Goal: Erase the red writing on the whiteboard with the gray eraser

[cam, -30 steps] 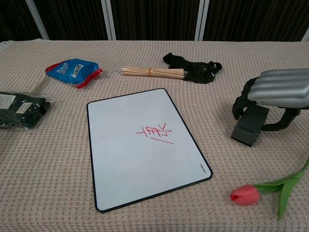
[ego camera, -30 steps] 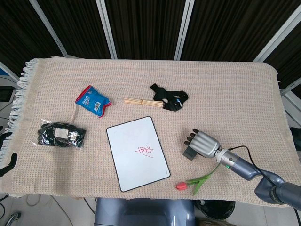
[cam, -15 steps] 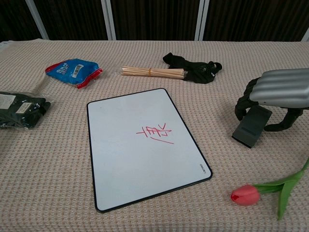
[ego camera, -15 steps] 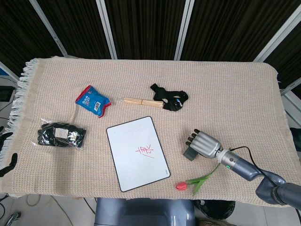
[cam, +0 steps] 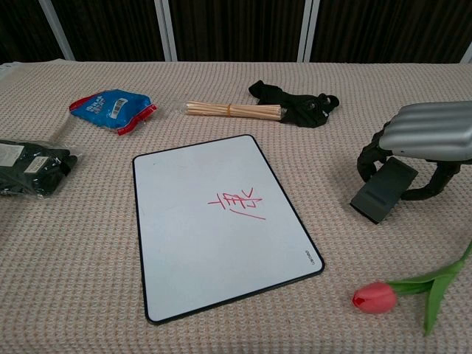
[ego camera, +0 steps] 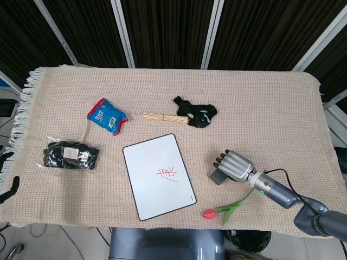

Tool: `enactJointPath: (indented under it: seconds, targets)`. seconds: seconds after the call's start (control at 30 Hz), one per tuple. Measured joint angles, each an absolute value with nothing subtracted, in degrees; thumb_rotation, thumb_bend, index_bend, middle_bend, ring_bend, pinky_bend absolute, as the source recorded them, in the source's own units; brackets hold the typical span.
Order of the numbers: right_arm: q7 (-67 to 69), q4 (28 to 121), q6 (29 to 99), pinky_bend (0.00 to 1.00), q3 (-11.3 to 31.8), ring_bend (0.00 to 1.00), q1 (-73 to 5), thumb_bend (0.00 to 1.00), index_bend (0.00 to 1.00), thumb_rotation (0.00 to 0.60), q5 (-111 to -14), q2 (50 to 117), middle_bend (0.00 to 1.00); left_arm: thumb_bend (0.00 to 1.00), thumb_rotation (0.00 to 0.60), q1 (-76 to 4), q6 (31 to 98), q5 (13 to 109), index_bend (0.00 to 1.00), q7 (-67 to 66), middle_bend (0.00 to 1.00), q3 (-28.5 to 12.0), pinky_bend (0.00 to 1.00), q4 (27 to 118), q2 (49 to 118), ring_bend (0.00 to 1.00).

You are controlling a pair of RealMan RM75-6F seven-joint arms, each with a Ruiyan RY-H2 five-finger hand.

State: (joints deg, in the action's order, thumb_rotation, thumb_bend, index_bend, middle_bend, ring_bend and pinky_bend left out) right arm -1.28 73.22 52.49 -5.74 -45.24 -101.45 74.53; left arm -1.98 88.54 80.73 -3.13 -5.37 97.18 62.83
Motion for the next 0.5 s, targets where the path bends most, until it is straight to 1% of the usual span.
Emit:
enactJointPath:
  seconds: [0.13, 0.3, 0.5]
  targets:
    - [-0.9, 74.1, 53.1, 0.41, -4.9, 0.47, -45.4, 0.47, 0.49, 0.600, -100.9, 73.9, 0.48, 0.39, 0.600, -2.0, 88.5, 80.8, 0.19, -3.1, 0.04, -5.3, 0.01, 97.3, 62.8, 0.00]
    - [-0.3, 76.6, 53.0, 0.41, -2.9, 0.46, -46.0, 0.47, 0.51, 0.600, -98.8, 73.0, 0.47, 0.39, 0.600, -2.0, 88.4, 80.8, 0.19, -3.0, 0.04, -5.3, 0.01, 97.5, 62.8, 0.00]
    - [-1.4, 80.1, 49.4, 0.41, 0.5, 0.46, -48.2, 0.47, 0.51, 0.600, -94.4, 72.4, 0.47, 0.39, 0.600, -2.1, 88.2, 80.8, 0.19, -2.8, 0.04, -5.3, 0.01, 97.5, 62.7, 0.00]
